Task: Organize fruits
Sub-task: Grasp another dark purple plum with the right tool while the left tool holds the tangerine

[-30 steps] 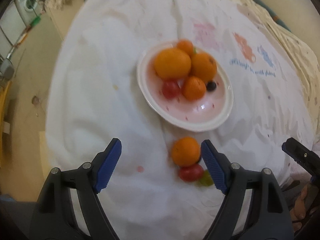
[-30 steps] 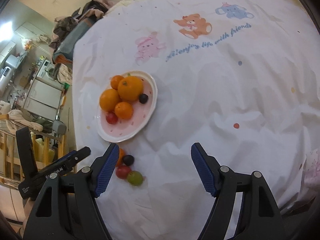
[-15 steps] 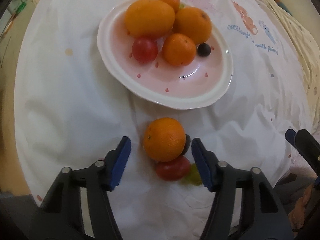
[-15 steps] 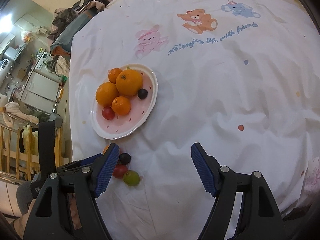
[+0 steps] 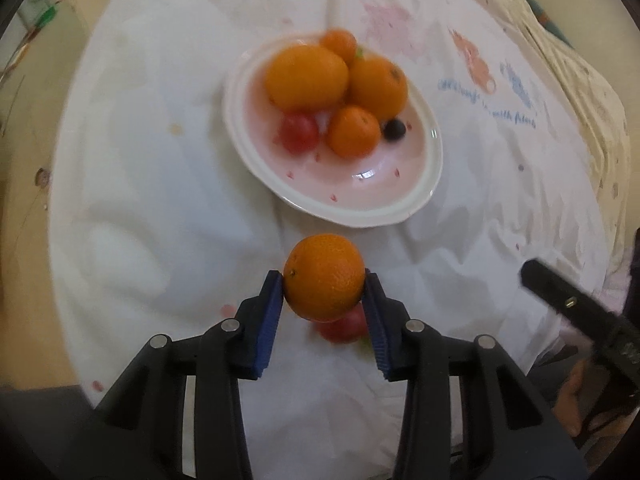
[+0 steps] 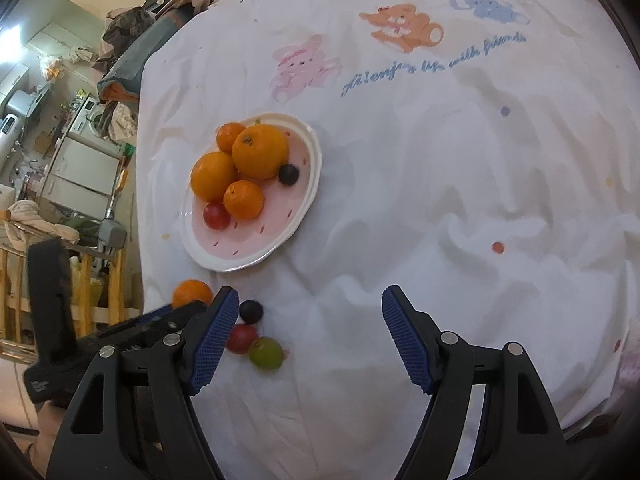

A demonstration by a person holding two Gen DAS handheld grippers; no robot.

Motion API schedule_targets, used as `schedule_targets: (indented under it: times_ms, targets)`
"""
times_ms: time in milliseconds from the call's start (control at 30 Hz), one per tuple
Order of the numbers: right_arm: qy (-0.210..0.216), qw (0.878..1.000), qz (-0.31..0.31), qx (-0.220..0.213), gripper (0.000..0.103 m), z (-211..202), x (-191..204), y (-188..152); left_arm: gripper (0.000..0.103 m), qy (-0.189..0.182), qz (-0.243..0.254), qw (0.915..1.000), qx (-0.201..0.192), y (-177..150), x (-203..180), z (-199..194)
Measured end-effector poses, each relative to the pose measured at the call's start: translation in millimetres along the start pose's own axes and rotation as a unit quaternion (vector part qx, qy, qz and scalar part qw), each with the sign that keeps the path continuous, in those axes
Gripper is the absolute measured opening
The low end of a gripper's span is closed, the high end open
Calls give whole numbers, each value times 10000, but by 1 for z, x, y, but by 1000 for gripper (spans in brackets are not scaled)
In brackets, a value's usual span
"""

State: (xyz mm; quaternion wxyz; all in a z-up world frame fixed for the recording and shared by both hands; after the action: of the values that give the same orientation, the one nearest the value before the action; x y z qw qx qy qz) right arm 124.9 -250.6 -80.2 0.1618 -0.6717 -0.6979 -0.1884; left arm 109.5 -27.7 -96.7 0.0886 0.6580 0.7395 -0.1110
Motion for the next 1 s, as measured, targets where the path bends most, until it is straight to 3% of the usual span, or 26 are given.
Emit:
schedule_targets:
  times_ms: [167, 300, 433, 700, 900, 1000]
  targets:
    - [398, 9986, -48, 335, 73, 16, 13, -1, 36, 255, -279, 9977, -561, 0, 19, -32]
    - [607, 9957, -118, 684, 54, 37, 30, 2, 36, 271, -510, 9952, -786, 1, 36, -46]
    - [408, 9934, -385, 1004, 42, 64, 53, 5, 36, 201, -623, 9942, -856, 2, 43, -52]
    - [-298, 9886, -659, 1324, 39, 108, 73, 11, 36, 120, -665, 9935, -921, 3, 44, -56]
    - [-506, 9869, -723, 1351, 26, 120, 74, 12, 36, 105, -705, 9934, -897, 4, 45, -55]
    - [-448, 9874, -777, 1303, 25, 116, 75, 11, 36, 157, -690, 9932, -921, 5, 44, -55]
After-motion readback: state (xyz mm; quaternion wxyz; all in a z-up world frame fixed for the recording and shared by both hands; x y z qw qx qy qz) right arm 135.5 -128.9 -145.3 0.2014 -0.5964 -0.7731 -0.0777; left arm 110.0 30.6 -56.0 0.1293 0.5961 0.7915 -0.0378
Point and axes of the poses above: each gripper's, at about its wrist camera, not at the fingertips, and z roughly the way its jaws point, x to its left, y to its top, the point moved 3 cm from there along z, roughly the way its jaws point, and after that the axes turned 14 degrees about x, right-handed, at the moved point
